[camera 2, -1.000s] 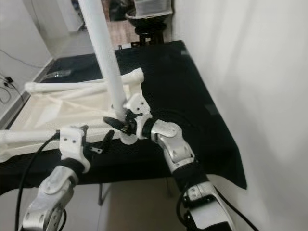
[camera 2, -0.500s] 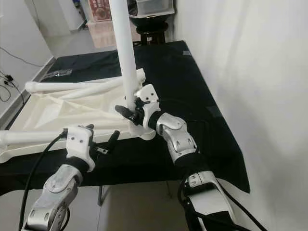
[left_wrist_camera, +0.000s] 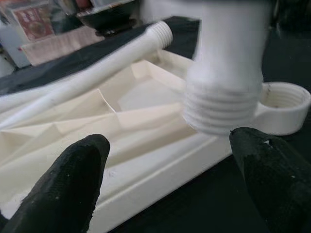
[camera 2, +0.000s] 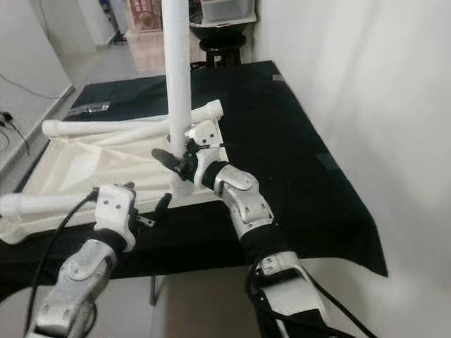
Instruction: Building children table
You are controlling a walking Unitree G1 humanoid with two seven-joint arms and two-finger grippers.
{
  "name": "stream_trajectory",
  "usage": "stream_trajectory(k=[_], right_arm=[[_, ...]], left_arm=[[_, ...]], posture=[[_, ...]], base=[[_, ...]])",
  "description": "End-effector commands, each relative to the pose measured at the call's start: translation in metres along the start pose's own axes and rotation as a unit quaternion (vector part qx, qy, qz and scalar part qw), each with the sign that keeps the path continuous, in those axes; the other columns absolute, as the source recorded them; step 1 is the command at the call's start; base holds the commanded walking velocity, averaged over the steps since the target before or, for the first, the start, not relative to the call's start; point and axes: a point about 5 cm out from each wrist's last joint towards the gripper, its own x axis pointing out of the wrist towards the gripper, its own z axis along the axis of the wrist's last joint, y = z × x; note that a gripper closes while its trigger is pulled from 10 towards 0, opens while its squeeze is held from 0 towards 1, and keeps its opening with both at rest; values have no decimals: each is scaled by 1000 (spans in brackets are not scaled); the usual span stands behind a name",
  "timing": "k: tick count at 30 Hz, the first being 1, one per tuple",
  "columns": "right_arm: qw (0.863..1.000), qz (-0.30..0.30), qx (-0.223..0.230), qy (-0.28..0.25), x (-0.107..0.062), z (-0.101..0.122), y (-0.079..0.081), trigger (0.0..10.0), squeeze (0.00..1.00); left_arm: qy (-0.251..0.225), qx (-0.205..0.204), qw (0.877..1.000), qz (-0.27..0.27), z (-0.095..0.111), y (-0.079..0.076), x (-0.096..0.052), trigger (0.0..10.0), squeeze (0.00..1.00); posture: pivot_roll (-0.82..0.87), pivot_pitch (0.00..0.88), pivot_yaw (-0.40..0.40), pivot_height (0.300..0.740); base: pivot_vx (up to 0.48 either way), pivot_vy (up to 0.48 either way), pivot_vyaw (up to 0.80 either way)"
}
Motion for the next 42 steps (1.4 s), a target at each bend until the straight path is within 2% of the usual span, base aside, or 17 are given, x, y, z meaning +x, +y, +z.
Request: stream_trajectory(k=[1, 3, 4, 6, 10, 13, 42], right_arm=[[999, -2, 41, -10, -1, -10, 4, 10000, 0], [996, 4, 84, -22, -5, -23, 13, 10000, 0], [996, 4, 84, -22, -5, -23, 13, 10000, 0], [996, 8, 84, 1, -7, -40, 23, 10000, 0], [995, 18, 94, -15, -4, -32, 21, 10000, 0], [992, 6, 124, -22, -6, -34, 17, 10000, 0], [991, 20, 133, -23, -5, -35, 19, 10000, 0]], left_arm=[[11, 4, 1000, -2, -3, 2, 1, 10000, 0], [12, 2, 1000, -4, -4, 2, 2, 10000, 0], [12, 2, 1000, -4, -4, 2, 2, 10000, 0], [12, 0, 1000, -5, -5, 2, 2, 10000, 0], [13, -3, 1000, -5, -7, 3, 2, 10000, 0], [14, -7, 1000, -11, -9, 3, 3, 10000, 0], [12, -12, 1000, -17, -8, 4, 5, 10000, 0]], posture=[[-69, 12, 84, 740], [-64, 10, 87, 740], [-64, 10, 87, 740], [-64, 8, 92, 740], [-72, 6, 96, 740], [-71, 1, 98, 740], [-71, 5, 103, 740]], base=[[0, 0, 0], [0, 0, 0], [0, 0, 0], [0, 0, 0], [0, 0, 0], [0, 0, 0], [0, 0, 0]])
